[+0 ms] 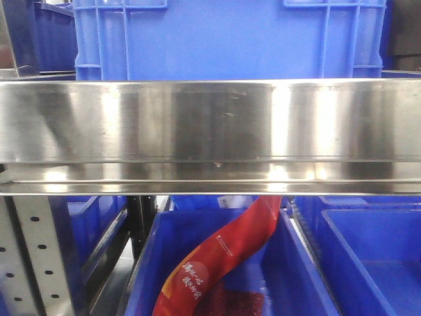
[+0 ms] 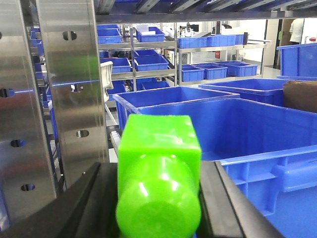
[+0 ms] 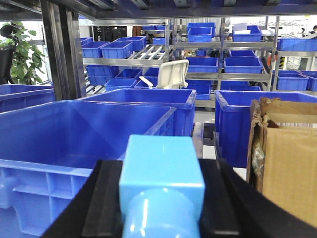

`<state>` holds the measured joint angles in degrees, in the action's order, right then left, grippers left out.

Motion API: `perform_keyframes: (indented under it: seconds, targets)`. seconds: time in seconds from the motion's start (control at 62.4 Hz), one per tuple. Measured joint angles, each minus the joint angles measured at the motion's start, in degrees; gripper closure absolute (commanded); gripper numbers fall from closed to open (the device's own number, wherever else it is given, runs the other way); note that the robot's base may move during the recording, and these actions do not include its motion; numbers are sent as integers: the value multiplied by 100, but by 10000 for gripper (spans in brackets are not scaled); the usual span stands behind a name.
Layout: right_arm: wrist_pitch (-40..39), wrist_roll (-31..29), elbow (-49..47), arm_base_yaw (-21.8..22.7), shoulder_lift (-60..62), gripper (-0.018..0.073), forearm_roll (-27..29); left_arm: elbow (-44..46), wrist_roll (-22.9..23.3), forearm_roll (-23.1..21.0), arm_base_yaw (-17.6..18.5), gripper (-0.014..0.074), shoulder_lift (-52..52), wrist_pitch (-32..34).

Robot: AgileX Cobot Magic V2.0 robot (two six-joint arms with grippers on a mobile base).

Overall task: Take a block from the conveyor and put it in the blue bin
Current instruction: 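Move both held blocks over the open blue bin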

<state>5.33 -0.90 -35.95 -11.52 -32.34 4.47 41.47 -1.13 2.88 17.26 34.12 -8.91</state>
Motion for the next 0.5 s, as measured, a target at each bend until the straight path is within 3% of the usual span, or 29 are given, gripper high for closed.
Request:
perform_keyframes:
  seconds: [0.497]
  targets:
    - [-10,0,0,0,0,721,0,0,0,0,0,707,0,239]
